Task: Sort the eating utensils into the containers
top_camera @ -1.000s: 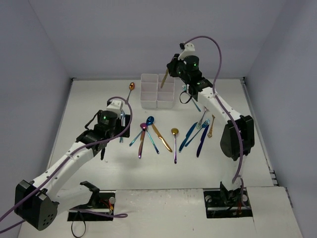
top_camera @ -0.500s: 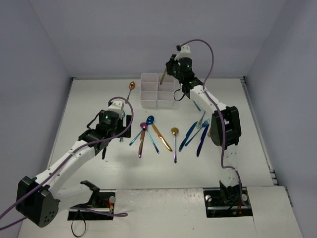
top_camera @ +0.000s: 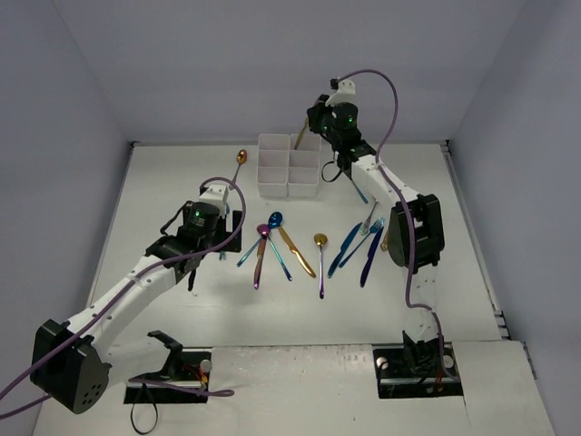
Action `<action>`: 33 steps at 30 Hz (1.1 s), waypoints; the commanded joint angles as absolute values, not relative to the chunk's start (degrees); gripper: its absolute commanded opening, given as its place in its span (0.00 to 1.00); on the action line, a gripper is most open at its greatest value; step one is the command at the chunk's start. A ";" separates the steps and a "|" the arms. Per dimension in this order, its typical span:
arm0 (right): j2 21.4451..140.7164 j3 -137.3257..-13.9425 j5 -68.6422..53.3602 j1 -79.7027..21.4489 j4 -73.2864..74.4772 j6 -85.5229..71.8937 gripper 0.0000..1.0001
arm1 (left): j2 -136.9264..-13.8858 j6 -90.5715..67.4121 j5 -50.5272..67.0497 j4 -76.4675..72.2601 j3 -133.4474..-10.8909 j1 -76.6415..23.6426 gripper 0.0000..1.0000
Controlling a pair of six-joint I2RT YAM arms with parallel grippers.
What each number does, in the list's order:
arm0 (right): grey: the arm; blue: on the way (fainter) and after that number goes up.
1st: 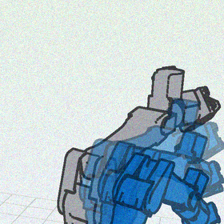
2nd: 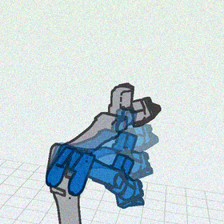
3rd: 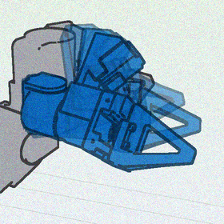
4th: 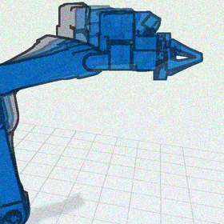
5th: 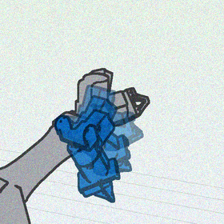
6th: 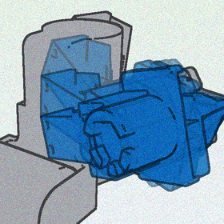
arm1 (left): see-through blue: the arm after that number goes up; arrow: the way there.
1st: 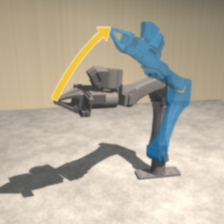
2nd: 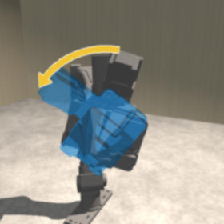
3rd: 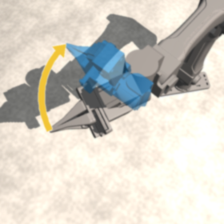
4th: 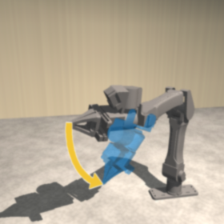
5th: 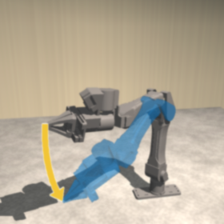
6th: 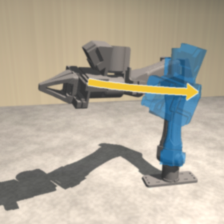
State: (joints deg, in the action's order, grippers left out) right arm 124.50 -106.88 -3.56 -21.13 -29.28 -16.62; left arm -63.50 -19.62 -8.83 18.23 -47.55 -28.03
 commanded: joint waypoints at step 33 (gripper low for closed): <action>124.81 -99.35 -6.77 -20.04 -40.79 -23.19 0.36 | -63.96 -29.23 -6.62 25.12 -50.51 -28.27 0.89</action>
State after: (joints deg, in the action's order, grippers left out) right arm 131.78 -101.79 -7.35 -19.59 -35.08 -24.01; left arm -63.71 -25.59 -7.48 24.33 -47.55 -28.03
